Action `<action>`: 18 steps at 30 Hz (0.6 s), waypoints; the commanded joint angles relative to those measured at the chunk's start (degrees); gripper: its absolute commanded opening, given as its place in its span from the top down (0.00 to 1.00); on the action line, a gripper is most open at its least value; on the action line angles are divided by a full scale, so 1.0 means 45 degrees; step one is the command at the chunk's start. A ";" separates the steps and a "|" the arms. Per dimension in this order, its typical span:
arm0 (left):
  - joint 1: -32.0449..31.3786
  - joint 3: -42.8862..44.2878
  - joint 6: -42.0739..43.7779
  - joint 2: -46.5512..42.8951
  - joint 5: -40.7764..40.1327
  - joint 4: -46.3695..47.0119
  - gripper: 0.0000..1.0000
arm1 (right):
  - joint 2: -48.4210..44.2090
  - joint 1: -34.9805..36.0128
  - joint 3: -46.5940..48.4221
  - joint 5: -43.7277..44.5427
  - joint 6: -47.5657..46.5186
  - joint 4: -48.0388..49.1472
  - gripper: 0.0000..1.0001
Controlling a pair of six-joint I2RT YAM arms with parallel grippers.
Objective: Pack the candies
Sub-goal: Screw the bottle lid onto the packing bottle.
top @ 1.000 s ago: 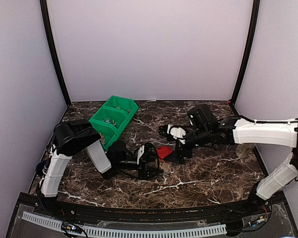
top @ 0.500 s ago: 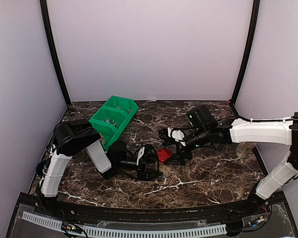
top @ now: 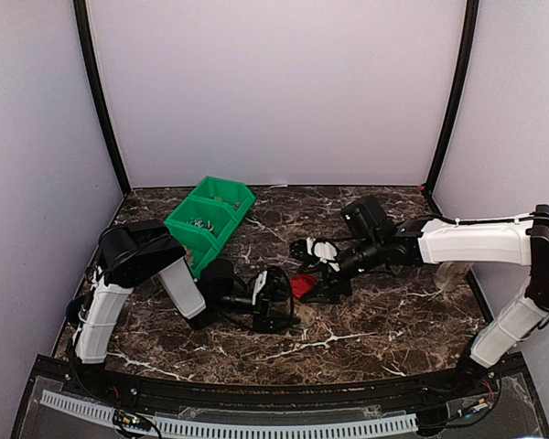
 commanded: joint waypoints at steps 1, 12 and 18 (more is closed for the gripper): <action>-0.0039 -0.0107 -0.0150 0.0198 -0.0036 -0.1600 0.33 | -0.0004 -0.0047 0.0366 -0.0075 0.0292 0.0288 0.32; -0.0025 -0.0017 0.0007 0.0273 -0.2952 -0.1932 0.32 | -0.0066 -0.0048 0.0007 0.1501 0.1794 0.1242 0.49; -0.0027 0.0094 -0.0108 0.0255 -0.5347 -0.2210 0.32 | -0.0068 -0.0032 -0.0431 0.3917 0.4011 0.2379 0.46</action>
